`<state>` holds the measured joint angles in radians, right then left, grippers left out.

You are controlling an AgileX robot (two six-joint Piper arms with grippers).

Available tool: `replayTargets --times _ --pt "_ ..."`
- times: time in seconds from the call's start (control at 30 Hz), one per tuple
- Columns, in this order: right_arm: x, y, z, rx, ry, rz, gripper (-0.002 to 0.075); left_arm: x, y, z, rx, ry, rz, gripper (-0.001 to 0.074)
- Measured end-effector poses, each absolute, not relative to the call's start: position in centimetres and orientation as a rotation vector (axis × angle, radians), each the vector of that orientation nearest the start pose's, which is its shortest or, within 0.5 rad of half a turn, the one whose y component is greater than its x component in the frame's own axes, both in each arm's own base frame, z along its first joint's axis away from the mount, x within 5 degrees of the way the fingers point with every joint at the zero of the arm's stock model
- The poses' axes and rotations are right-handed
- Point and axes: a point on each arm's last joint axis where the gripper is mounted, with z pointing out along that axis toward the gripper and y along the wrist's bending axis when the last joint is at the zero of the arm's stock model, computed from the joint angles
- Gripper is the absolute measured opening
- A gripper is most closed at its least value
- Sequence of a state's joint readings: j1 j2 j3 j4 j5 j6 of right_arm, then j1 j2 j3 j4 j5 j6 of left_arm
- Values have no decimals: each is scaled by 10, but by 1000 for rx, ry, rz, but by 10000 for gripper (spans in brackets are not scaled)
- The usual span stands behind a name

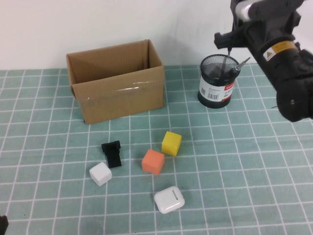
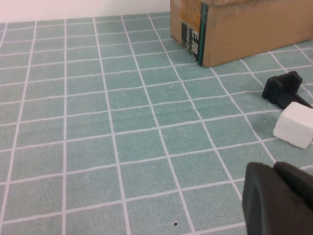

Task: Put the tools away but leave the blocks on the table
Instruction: Place the long Screwdriver into the round holder

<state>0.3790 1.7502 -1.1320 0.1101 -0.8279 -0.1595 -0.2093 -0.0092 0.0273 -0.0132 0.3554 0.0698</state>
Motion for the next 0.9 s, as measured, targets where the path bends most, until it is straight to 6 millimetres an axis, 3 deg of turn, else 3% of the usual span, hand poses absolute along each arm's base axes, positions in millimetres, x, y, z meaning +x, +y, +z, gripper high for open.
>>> replayTargets --times 0.3,0.5,0.67,0.9 --pt "403 153 284 -215 1312 236 11 52 -11 172 250 1841 -110 -4" --pt "407 155 274 -231 1392 235 186 52 -11 172 250 1841 -110 -4" --pt "403 155 285 -233 1369 238 311 52 -11 172 250 1841 -110 -4" --pt "373 151 331 -298 1511 250 293 52 -11 172 250 1841 -110 -4"
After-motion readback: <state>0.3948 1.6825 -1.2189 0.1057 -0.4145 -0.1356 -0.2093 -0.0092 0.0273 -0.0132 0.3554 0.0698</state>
